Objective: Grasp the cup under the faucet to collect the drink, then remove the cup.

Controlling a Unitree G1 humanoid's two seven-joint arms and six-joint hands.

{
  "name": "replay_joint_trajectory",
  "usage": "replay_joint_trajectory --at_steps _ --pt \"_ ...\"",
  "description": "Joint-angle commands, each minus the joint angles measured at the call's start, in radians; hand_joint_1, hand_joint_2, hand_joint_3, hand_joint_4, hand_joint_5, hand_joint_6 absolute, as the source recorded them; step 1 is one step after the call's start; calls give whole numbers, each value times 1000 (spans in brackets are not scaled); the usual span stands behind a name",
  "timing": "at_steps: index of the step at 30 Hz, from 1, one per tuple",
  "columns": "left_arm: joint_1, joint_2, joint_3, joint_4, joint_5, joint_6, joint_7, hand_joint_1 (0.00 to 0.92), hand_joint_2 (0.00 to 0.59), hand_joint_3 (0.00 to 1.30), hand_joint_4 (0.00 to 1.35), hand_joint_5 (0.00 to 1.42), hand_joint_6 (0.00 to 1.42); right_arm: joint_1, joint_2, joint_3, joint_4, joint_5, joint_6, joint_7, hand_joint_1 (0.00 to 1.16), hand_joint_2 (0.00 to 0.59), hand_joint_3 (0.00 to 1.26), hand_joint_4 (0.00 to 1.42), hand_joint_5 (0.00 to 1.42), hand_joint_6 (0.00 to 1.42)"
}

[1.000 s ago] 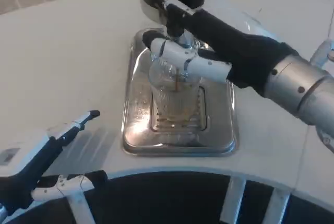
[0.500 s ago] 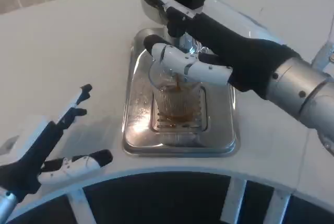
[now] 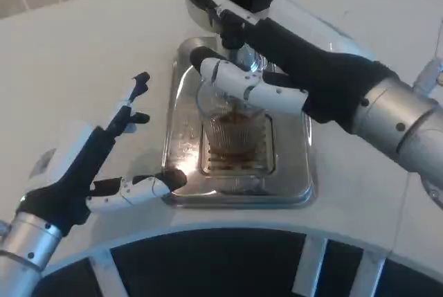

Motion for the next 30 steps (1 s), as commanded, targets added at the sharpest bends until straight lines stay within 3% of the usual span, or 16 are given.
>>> replay_joint_trajectory --at_steps 1,11,21,30 --pt "-34 -33 -24 44 31 7 24 288 29 0 0 259 279 22 6 28 -21 22 -19 51 77 472 0 0 0 0" --pt "-112 -64 -45 156 37 -24 34 325 36 0 10 279 276 20 15 26 -9 19 -15 47 81 483 0 0 0 0" --pt "-169 -89 -39 253 11 -74 27 350 38 0 25 142 124 20 29 26 4 20 -12 41 94 485 0 0 0 0" --pt "-213 -99 -58 312 7 -80 19 356 41 0 25 129 99 21 38 25 19 18 -13 40 104 484 0 0 0 0"
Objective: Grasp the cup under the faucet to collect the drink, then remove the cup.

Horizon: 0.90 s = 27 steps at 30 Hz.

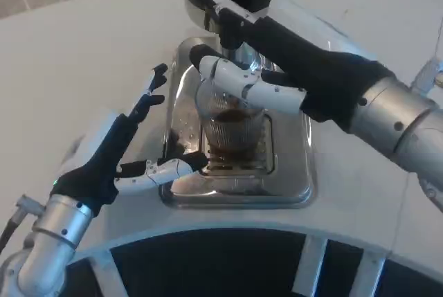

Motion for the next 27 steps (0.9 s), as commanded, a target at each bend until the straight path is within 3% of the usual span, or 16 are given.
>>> replay_joint_trajectory --at_steps 1,27 --pt "-25 -9 -20 42 1 -14 -1 356 41 0 25 128 99 20 14 31 12 19 -13 39 105 484 0 0 0 0" --pt "-155 -32 -80 226 24 -38 33 363 51 0 42 135 110 27 26 7 25 9 -24 26 115 484 0 0 0 0"
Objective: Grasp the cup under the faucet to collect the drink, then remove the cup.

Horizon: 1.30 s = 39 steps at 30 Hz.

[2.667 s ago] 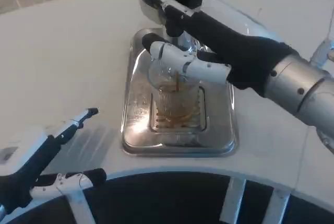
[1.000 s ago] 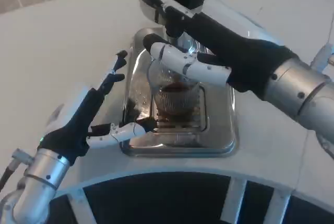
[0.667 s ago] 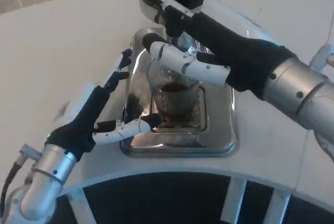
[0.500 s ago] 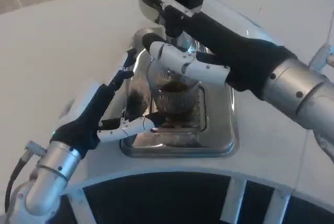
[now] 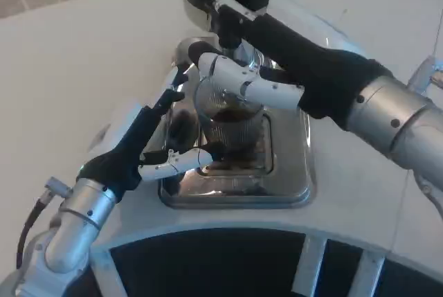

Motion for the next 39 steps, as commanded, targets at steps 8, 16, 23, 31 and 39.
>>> replay_joint_trajectory --at_steps 8,16,23,31,39 --pt "13 14 1 9 0 -27 4 363 52 0 45 135 113 84 4 -62 -118 -13 4 -31 118 491 0 0 0 0" --pt "35 15 -3 -32 4 -26 -4 360 51 0 46 136 114 127 -16 -161 -261 -28 53 -39 126 492 0 0 0 0" --pt "50 9 -9 -69 6 -14 -14 350 52 0 46 136 115 193 -39 -245 -356 -15 92 -36 136 490 0 0 0 0" --pt "54 8 -9 -87 4 0 -23 347 52 0 46 137 115 391 -104 -401 -487 11 129 11 145 489 0 0 0 0" --pt "44 -1 -13 -86 5 10 -27 345 53 0 46 145 115 492 -173 -505 -527 48 154 53 150 489 0 0 0 0"
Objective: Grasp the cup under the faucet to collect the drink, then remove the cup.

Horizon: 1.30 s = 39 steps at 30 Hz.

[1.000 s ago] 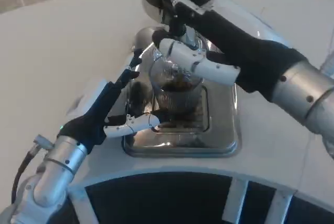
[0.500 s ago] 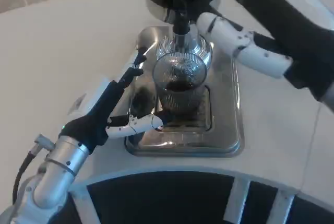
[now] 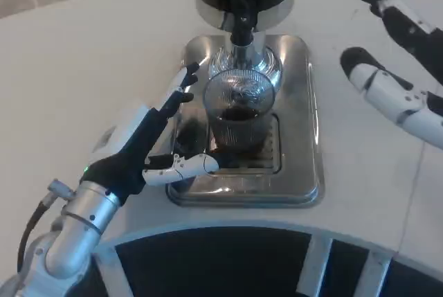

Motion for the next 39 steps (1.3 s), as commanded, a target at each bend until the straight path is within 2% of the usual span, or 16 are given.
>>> replay_joint_trajectory --at_steps 1,6,16,20,22,25,30,32,36,39 --pt "2 -6 -11 -2 -3 13 -13 345 53 0 46 145 115 42 -37 -40 -19 25 5 20 150 489 1 0 0 0" --pt "-8 -13 -13 4 -2 20 -13 345 53 0 48 146 115 124 -37 -52 -19 27 -15 28 153 489 3 0 0 0" --pt "-74 -40 -23 88 10 35 4 350 57 0 46 171 139 305 17 -20 -19 0 -150 25 156 493 4 0 0 0" --pt "-103 -48 -29 127 11 33 9 351 57 0 46 184 145 329 24 -9 -19 -44 -233 39 158 498 5 0 0 0" --pt "-119 -50 -33 146 12 29 9 351 57 0 46 186 146 326 13 3 -19 -89 -272 68 159 501 3 0 0 0" --pt "-135 -52 -38 170 11 24 9 351 57 0 46 187 146 322 25 9 -19 -164 -312 120 161 503 0 0 0 0" --pt "-152 -53 -42 197 9 17 7 351 57 0 46 189 148 329 79 7 -19 -255 -352 203 161 499 0 0 0 0" --pt "-160 -53 -42 211 8 15 6 351 57 0 46 190 148 336 108 11 -19 -311 -403 246 161 497 0 0 0 0" --pt "-171 -53 -41 230 6 9 5 351 57 0 46 190 149 359 201 -5 -19 -411 -520 313 161 496 0 0 0 0" --pt "-178 -54 -40 240 4 4 4 351 58 0 46 191 149 369 290 -22 -19 -472 -586 363 161 496 0 0 0 0"
